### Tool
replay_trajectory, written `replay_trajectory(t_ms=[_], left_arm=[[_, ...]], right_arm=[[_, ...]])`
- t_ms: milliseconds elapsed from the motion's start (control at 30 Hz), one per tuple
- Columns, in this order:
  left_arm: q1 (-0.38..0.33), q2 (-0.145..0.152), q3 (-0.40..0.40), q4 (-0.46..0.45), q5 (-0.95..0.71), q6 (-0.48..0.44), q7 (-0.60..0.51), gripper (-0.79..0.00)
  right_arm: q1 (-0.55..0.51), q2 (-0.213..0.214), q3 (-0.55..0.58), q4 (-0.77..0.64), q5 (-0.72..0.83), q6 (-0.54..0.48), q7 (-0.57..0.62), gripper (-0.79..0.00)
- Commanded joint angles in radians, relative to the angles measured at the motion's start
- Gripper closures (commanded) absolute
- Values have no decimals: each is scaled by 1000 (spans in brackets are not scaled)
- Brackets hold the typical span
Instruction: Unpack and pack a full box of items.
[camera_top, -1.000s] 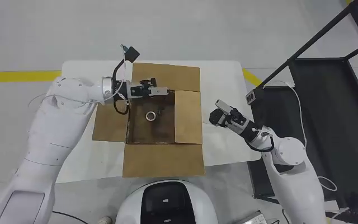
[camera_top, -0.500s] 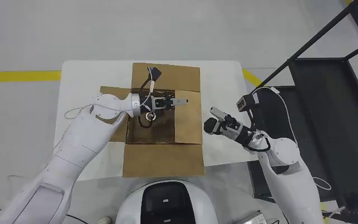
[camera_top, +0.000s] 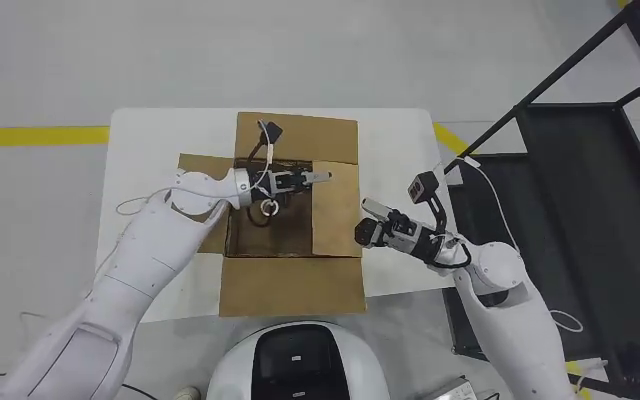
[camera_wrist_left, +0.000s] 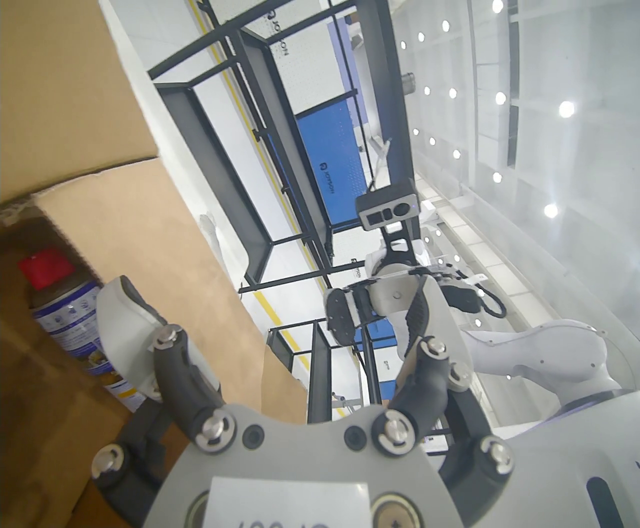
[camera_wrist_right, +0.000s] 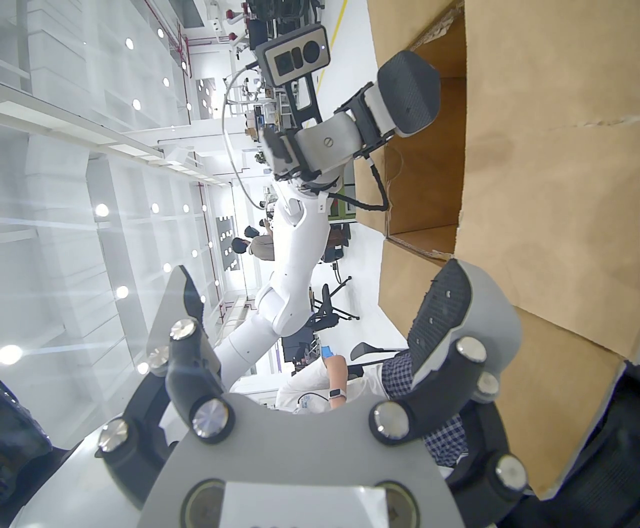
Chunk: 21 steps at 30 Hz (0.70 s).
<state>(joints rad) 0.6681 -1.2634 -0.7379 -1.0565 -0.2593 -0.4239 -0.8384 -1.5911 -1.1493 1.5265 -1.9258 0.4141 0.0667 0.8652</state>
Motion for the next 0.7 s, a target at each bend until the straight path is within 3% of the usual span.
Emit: replay_trajectory(t_ms=[0,233,333,500,667], left_arm=[[15,-5,12,2,23,20,30,-785],[29,-48,71,58,18,25,101,-785],[14,-70,72,88,-36,-21,118,-785],[-6,-81,29,86,-146,-89,85,-785],[-10,-90,18,58,-225,-63,10,-785]], right_arm=[[5,0,-16,-4,16,6,9,-785],[6,4,-63,-22,-13,66,23,-785],[7,6,-102,-28,-19,112,53,-785],[27,8,-159,-32,-10,171,108,-785],[52,6,-215,-21,-19,176,94,-785]])
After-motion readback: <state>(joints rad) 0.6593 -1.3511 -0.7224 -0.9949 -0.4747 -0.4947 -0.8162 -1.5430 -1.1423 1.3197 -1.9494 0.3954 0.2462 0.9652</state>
